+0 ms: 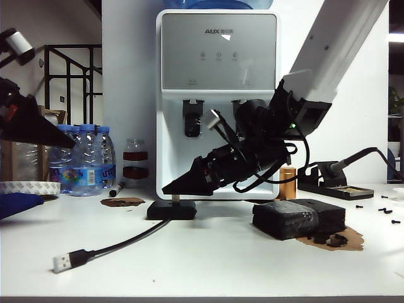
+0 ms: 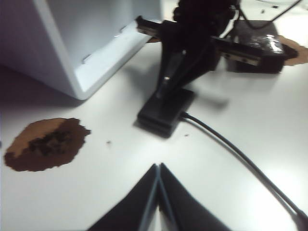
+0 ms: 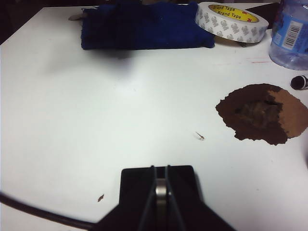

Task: Take the USB flash drive out of the black sponge and insert it into the slot on top of the black USB adpator box.

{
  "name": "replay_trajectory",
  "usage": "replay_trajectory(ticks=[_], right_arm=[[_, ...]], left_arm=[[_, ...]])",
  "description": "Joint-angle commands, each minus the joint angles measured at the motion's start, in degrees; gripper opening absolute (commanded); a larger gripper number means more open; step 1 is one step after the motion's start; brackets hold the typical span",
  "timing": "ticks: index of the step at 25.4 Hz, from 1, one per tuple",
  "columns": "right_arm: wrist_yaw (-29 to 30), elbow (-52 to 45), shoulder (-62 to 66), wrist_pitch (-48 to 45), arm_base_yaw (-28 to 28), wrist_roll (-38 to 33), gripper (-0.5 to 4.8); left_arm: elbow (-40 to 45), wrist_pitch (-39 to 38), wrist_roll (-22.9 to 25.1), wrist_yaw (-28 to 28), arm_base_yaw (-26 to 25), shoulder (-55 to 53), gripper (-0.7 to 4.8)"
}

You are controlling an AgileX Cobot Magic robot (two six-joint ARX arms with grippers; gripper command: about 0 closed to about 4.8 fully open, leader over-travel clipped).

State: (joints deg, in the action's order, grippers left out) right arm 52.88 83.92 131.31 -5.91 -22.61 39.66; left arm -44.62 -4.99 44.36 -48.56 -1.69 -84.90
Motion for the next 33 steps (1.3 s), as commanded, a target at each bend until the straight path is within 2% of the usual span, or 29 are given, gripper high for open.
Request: replay_trajectory(ticks=[1,5,21,29,33], right_arm=[[-2.27,0.02,0.33,2.19,0.17,1.2,-0.02],[-1.9,0.02,0.37,2.03,0.17,2.89,-0.02],[4.2,2.99,2.49,0.68,0.24,3.69,-0.02],[3.5,4.31,2.78,0.77,0.35,4.37,-0.02],[0.0,4.28,2.95,1.05,0.39,7.15,-0.02]], left_arm=[[0.04,-4.98,5.62,-1.73,0.07,0.26,-0.04],[0.04,-7.67,6.88,-1.86,0.07,0.26,-0.04],[0.04,-6.75,6.91,-2.03,0.07,0.26,-0.04],[0.04,-6.73,6.91,-2.03,0.07,0.26,-0.04],[0.04,-6.99,6.86,-2.01,0.07,0.26,-0.04]])
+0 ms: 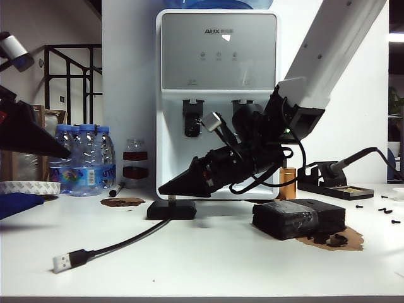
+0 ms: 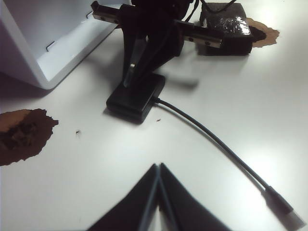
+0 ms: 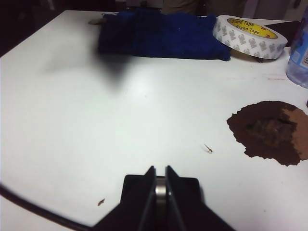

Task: Take the USB flash drive out of the black sponge and insert it into the slot on top of the black USB adpator box.

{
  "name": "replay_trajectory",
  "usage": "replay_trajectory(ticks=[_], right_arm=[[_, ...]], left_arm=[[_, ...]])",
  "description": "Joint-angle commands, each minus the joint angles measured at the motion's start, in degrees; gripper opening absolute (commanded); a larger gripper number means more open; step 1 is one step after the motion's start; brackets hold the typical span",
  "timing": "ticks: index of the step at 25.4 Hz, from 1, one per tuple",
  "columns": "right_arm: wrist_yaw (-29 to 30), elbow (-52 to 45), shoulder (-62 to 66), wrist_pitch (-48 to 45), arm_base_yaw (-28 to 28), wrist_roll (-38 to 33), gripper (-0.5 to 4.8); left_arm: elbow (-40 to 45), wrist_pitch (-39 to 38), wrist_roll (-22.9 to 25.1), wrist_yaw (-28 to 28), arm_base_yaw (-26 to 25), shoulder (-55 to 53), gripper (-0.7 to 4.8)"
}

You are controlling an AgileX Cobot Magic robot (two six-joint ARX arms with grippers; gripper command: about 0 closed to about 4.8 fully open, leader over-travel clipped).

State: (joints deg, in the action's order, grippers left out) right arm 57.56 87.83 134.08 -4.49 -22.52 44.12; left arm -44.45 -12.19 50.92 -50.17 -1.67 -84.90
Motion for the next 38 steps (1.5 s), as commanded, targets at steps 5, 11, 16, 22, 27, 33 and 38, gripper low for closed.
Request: replay_trajectory(ticks=[5,11,16,22,27,33,38], right_arm=[[-5.79,0.39,0.42,-0.5,0.52,3.72,-0.02],[-5.73,0.39,0.44,1.05,0.9,3.67,-0.02],[-5.81,0.66,1.44,3.76,0.9,3.37,-0.02],[-6.16,4.13,4.2,10.25,0.83,2.38,-0.02],[-7.19,5.01,4.72,12.11,0.2,3.41,-0.02],[-8.76,4.96,4.7,14.43,-0.09,5.6,-0.02],[-9.81,4.96,4.44,16.06,-0.09,6.25,-0.02]], left_arm=[[-0.13,0.0,0.31,-0.39,0.07,0.26,-0.04],[-0.13,-0.02,0.31,-0.39,0.07,0.26,-0.04],[-0.13,-0.04,0.31,-0.39,0.07,0.26,-0.04],[-0.13,-0.11,0.31,-0.39,0.07,0.26,-0.04],[-0.13,-0.15,0.31,-0.39,0.07,0.26,-0.04],[-0.13,-0.2,0.31,-0.44,0.07,0.15,-0.04],[-0.13,-0.22,0.31,-0.7,0.09,0.15,-0.04]])
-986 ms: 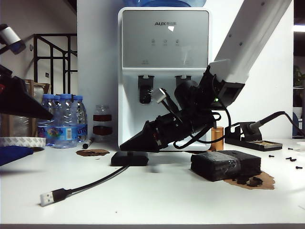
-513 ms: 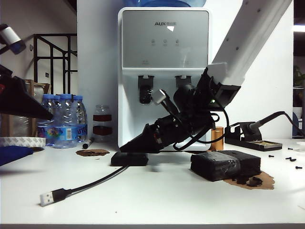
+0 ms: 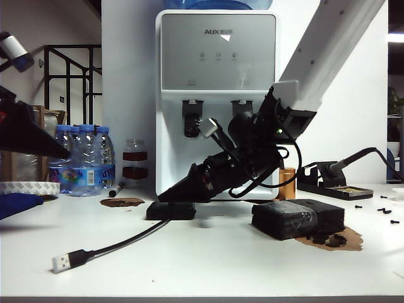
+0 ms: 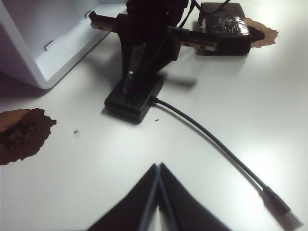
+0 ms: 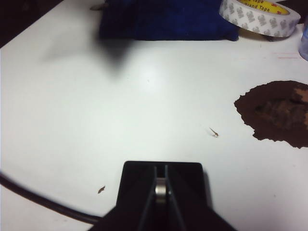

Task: Take the USB flash drive out of the black sponge and insert it into the slot on top of the black USB adpator box.

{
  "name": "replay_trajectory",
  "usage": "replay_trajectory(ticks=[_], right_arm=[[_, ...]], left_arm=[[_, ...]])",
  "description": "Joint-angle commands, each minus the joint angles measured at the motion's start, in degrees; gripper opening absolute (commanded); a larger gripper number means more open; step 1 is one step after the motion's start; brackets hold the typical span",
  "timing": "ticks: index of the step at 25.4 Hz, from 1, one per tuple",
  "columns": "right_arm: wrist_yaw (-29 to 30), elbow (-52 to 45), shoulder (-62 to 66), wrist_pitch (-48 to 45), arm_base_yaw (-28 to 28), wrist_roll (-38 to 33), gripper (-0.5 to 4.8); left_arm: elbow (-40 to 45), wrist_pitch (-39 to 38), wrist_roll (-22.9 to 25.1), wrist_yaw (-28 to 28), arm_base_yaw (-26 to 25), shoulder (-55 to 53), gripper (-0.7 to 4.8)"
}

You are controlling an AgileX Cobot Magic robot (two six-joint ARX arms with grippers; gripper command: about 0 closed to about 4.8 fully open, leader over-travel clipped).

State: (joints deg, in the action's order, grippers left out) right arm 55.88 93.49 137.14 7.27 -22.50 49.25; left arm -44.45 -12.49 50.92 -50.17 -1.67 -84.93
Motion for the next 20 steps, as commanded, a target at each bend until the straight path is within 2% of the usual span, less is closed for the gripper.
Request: replay_trajectory(ticks=[1,13,15,17,18,20], right_arm=[[-8.2,-0.72,1.27,4.68,-0.13,1.4,-0.02],[-7.87,-0.66,0.09,5.33,-0.61,0.87,0.13],[-8.2,-0.63,-0.7,5.27,-0.55,0.15,0.78],[-8.17,-0.63,-1.49,4.79,-0.48,0.11,1.78],[-8.17,-0.61,-1.86,4.33,-0.48,-0.61,2.09],[-8.13,-0.48,-3.04,3.32,-0.48,-1.49,2.16]], left_arm=[[-0.11,0.04,0.31,-1.46,0.11,0.17,-0.04],[-0.07,0.02,0.28,-1.92,0.13,-0.07,-0.04],[0.02,0.07,0.28,-1.97,0.13,-0.07,-0.04],[0.24,0.09,0.28,-2.12,0.13,-0.07,-0.04],[0.35,0.09,0.28,-2.16,0.13,-0.07,-0.04],[0.55,-0.04,0.28,-2.19,0.13,-0.07,-0.04]])
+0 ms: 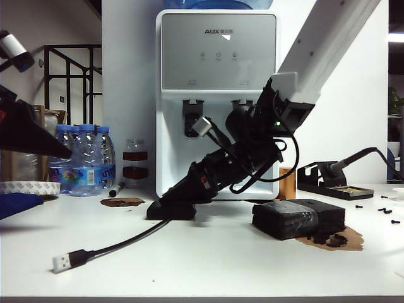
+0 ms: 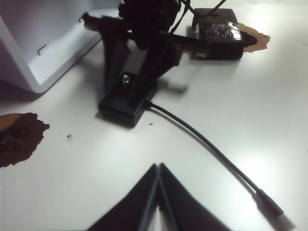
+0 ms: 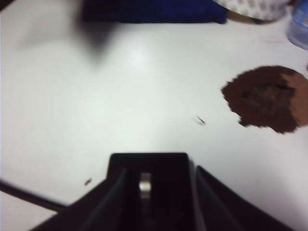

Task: Take the USB flash drive out of the black sponge and insert it into the slot on top of the black USB adpator box.

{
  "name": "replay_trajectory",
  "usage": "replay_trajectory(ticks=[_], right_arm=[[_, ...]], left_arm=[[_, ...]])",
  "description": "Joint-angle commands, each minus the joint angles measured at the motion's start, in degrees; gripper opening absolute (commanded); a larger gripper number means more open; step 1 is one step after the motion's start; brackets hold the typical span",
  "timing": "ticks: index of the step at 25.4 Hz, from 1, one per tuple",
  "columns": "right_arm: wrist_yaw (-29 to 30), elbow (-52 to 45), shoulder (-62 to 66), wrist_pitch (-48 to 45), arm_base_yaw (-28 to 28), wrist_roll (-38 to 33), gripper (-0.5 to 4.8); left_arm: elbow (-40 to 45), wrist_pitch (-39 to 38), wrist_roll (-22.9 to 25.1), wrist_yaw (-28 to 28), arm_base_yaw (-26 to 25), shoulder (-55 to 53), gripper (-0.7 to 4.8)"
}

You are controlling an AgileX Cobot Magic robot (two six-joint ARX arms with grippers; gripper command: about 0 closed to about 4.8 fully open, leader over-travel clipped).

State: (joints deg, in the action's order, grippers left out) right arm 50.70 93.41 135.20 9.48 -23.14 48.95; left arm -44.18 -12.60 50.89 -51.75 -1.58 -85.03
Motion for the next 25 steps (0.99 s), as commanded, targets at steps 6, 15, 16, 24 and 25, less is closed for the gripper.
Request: replay_trajectory(ticks=[6,15,16,24,25], right_arm=[[-1.4,-0.31,-4.46,0.98,0.15,-3.39,2.2],[-1.27,-0.35,-13.07,2.05,0.15,-5.29,1.91],[-1.49,-0.37,-13.9,2.01,0.15,-5.68,1.49],[-6.64,-0.44,-20.11,5.07,0.15,-8.9,-0.03],[-8.15,-0.46,-20.65,5.55,0.15,-9.11,-0.03]], left_arm=[[0.28,0.22,0.31,-1.44,0.04,0.04,-0.04],[0.26,10.56,-17.07,-1.07,0.26,0.04,-0.04],[0.26,13.33,-21.44,-0.37,0.33,0.04,-0.04],[0.17,39.21,-48.04,19.82,0.35,0.48,-0.04],[0.17,41.09,-48.5,21.9,0.35,0.63,-0.04]])
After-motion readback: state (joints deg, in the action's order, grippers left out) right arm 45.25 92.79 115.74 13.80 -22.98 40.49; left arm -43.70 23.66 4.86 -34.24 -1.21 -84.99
